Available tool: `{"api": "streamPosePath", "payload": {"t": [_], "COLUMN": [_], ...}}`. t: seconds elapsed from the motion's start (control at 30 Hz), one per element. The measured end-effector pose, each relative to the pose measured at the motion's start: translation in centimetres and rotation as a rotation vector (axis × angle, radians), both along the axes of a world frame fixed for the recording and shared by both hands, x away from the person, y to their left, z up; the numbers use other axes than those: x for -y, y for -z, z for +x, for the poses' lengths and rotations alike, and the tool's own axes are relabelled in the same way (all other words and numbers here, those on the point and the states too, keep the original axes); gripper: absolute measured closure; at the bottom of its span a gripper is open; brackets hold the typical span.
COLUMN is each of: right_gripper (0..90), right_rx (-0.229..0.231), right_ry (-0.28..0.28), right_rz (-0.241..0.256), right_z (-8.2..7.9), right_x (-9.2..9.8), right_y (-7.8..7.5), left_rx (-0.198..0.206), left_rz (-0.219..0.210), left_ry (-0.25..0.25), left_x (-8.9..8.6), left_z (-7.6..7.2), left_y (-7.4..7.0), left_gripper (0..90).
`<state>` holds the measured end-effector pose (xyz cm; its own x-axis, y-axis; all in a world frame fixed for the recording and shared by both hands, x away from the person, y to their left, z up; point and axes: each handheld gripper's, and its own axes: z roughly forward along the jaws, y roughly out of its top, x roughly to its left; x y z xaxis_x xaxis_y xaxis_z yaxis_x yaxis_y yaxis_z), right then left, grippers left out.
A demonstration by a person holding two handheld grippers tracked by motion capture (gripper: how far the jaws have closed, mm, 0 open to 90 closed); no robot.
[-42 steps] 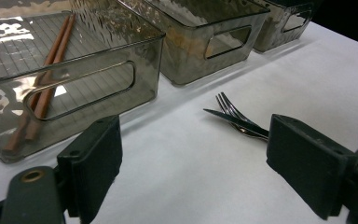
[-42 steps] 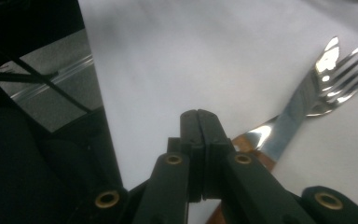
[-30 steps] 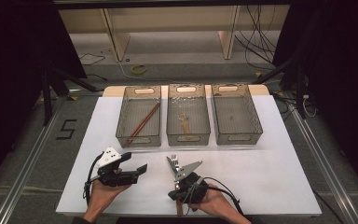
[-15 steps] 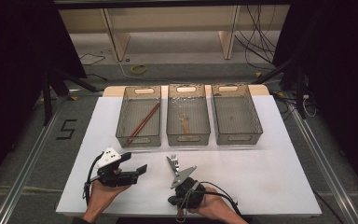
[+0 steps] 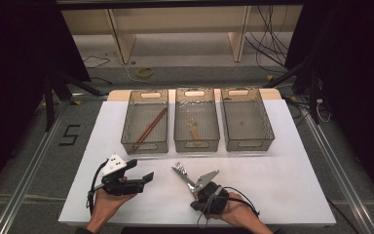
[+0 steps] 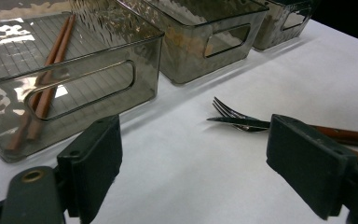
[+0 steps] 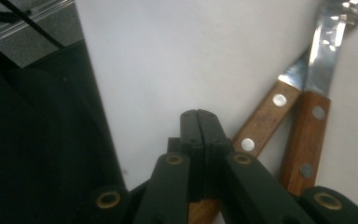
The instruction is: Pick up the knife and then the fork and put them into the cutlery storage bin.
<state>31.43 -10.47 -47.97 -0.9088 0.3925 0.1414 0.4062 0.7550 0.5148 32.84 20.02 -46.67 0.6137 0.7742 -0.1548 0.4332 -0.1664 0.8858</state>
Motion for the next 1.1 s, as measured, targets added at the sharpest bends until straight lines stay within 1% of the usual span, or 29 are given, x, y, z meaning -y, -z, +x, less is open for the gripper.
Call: {"api": "streamPosePath", "payload": {"t": [0.17, 0.27, 0.3, 0.4, 0.5, 0.57, 0.63, 0.73, 0.77, 0.83, 0.87, 0.93, 1.03, 1.07, 1.1], "right_gripper": [90.0, 90.0, 90.0, 90.0, 90.0, 90.0, 90.0, 90.0, 90.0, 90.0, 88.2, 80.5, 68.7, 64.6, 63.1], "right_rx": [-0.001, 0.0, -0.005, 0.005, 0.007, 0.023, 0.005, 0.012, 0.016, 0.018, 0.033, 0.065, 0.084, 0.086, 0.091], "right_ry": [0.036, 0.041, 0.047, 0.05, 0.065, 0.067, 0.074, 0.072, 0.069, 0.067, 0.069, 0.077, 0.101, 0.101, 0.096], "right_rz": [-0.004, -0.008, -0.011, -0.017, -0.03, -0.034, -0.035, -0.039, -0.034, -0.003, 0.008, 0.025, 0.045, 0.046, 0.037], "right_z": [0.9, 1.4, 1.6, 1.9, 2.1, 2.3, 2.5, 2.5, 2.5, 2.5, 2.6, 2.8, 3.5, 3.8, 4.0], "right_x": [1.6, 2.1, 2.2, 2.5, 2.8, 3.0, 3.2, 3.1, 3.1, 3.3, 3.5, 3.7, 4.1, 4.2, 4.3], "right_y": [-0.1, -0.1, -0.2, -0.2, -0.3, -0.3, -0.4, -0.4, -0.5, -1.2, -1.6, -2.4, -3.2, -3.4, -3.5], "left_rx": [0.0, 0.001, 0.001, 0.001, 0.002, 0.001, 0.002, 0.002, 0.002, -0.001, -0.001, 0.0, -0.001, -0.002, -0.003], "left_rz": [-0.002, -0.001, -0.001, -0.001, 0.0, -0.001, 0.0, 0.0, 0.0, -0.002, -0.002, -0.003, -0.003, -0.002, -0.003], "left_ry": [0.0, 0.0, 0.0, -0.001, 0.001, 0.0, 0.0, 0.0, 0.0, -0.001, -0.001, -0.002, -0.001, 0.0, 0.0], "left_x": [0.0, 0.0, 0.0, 0.0, 0.0, 0.0, 0.0, 0.0, 0.0, 0.0, 0.0, 0.1, 0.1, 0.1, 0.1], "left_z": [0.0, 0.0, 0.0, 0.0, 0.0, 0.0, 0.0, 0.0, 0.0, 0.0, 0.0, 0.0, 0.0, 0.0, 0.0], "left_y": [0.0, 0.0, 0.0, 0.0, 0.0, 0.0, 0.0, 0.0, 0.0, 0.0, 0.1, 0.1, 0.1, 0.1, 0.1], "left_gripper": [17.7, 17.7, 17.7, 17.6, 17.6, 17.7, 17.6, 17.6, 17.7, 17.7, 17.7, 17.6, 17.6, 17.7, 17.6]}}
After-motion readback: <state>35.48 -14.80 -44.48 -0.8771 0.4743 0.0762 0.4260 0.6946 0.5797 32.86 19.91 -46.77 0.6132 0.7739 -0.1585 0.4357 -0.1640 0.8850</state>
